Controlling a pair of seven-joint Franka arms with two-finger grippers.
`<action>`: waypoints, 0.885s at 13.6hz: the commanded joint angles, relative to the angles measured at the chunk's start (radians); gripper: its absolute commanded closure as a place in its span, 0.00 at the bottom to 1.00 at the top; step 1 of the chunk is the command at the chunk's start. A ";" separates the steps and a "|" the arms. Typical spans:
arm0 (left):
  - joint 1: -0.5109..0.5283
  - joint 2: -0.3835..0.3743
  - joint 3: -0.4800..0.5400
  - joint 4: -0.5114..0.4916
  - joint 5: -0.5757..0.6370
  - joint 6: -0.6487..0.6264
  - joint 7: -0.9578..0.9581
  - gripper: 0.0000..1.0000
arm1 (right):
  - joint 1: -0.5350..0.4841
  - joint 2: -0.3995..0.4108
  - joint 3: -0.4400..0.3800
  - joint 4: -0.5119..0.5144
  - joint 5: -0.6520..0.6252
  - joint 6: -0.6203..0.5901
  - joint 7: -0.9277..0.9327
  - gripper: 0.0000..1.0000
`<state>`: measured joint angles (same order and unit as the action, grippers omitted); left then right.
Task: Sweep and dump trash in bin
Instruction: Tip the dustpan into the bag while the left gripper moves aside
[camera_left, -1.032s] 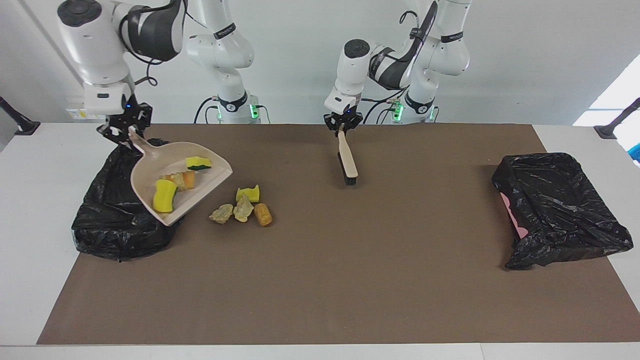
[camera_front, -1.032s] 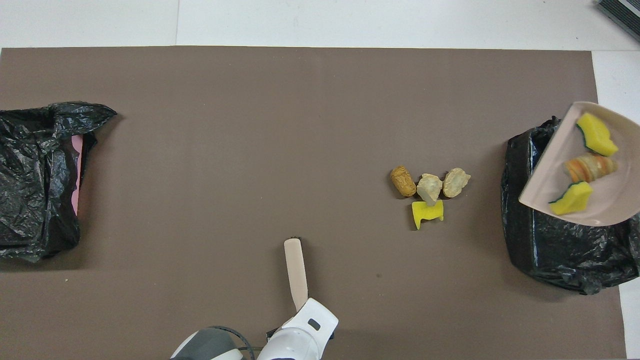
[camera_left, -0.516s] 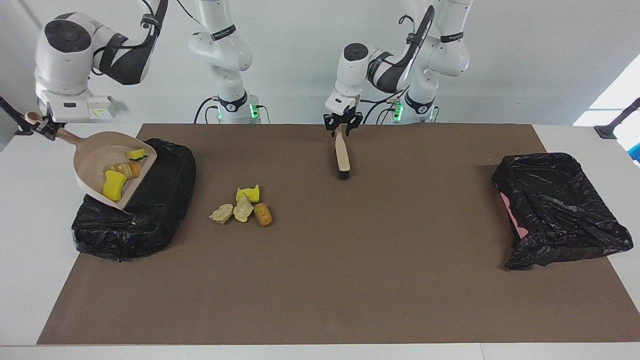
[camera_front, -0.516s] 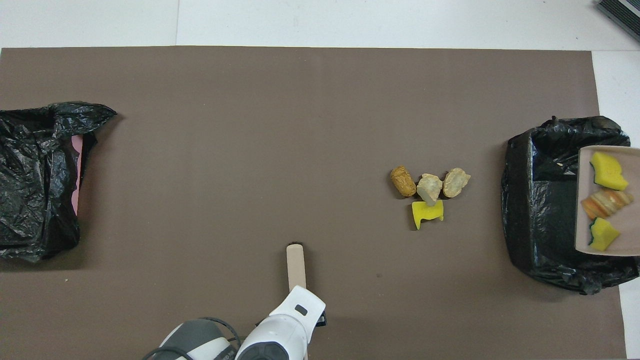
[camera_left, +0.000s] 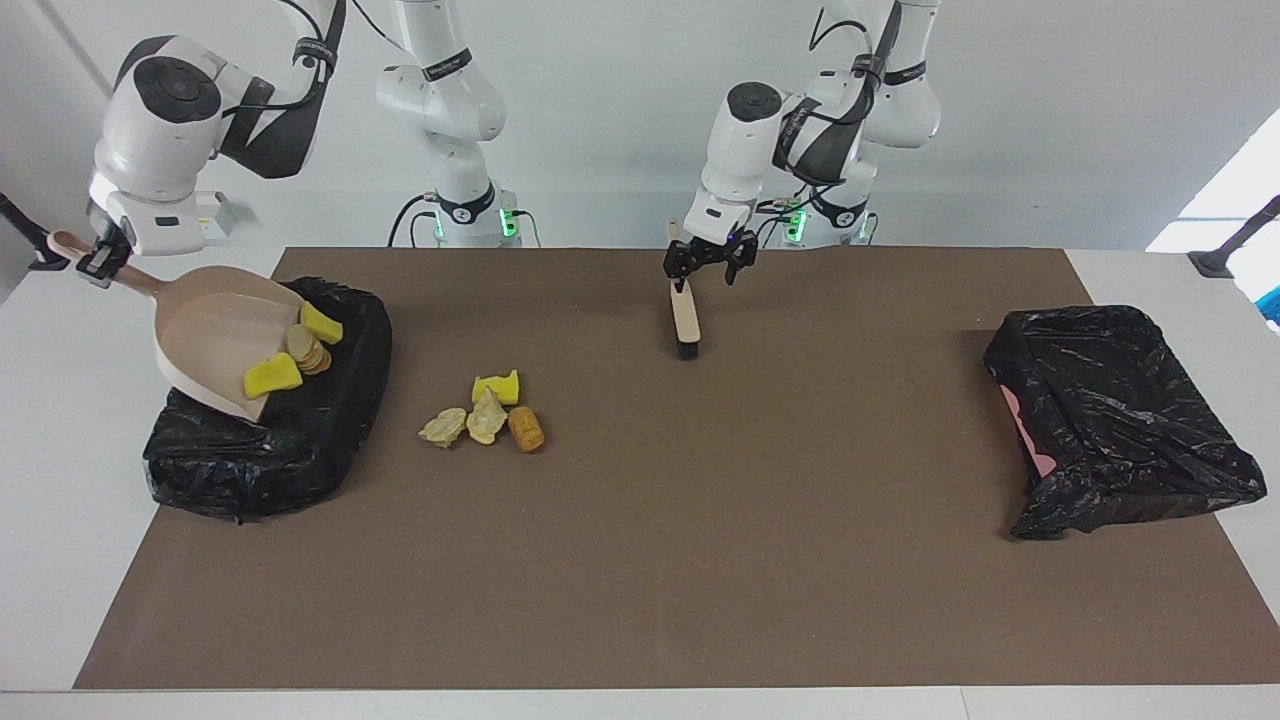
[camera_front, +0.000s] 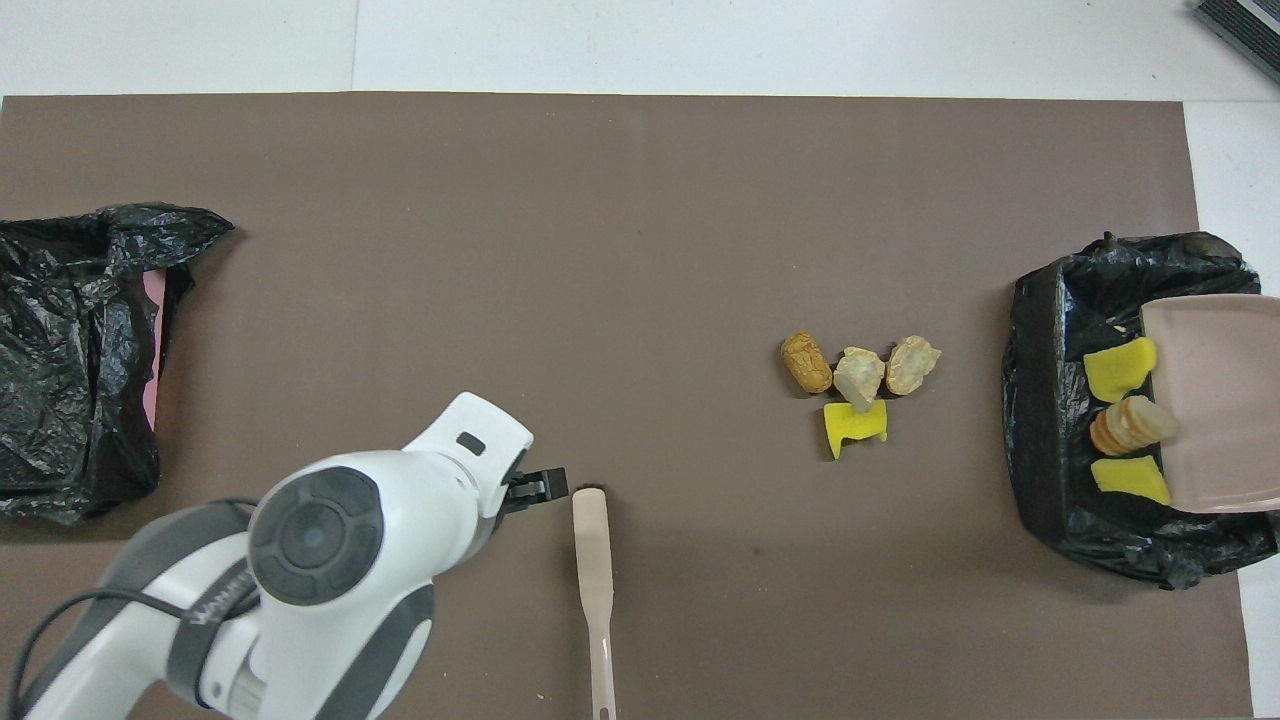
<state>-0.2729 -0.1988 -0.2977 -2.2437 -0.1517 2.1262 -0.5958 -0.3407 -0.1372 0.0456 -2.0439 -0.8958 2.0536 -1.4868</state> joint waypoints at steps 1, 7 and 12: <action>0.127 0.012 -0.012 0.078 0.015 -0.078 0.179 0.00 | 0.028 -0.048 0.005 -0.027 -0.055 0.002 0.014 1.00; 0.349 0.179 -0.011 0.436 0.052 -0.354 0.396 0.00 | 0.086 -0.111 0.014 0.065 -0.068 -0.181 -0.084 1.00; 0.460 0.219 -0.008 0.584 0.069 -0.508 0.496 0.00 | 0.155 -0.140 0.091 0.122 0.087 -0.360 -0.006 1.00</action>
<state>0.1669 -0.0080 -0.2927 -1.7133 -0.0979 1.6752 -0.1260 -0.1849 -0.2816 0.1094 -1.9354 -0.8798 1.7160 -1.5357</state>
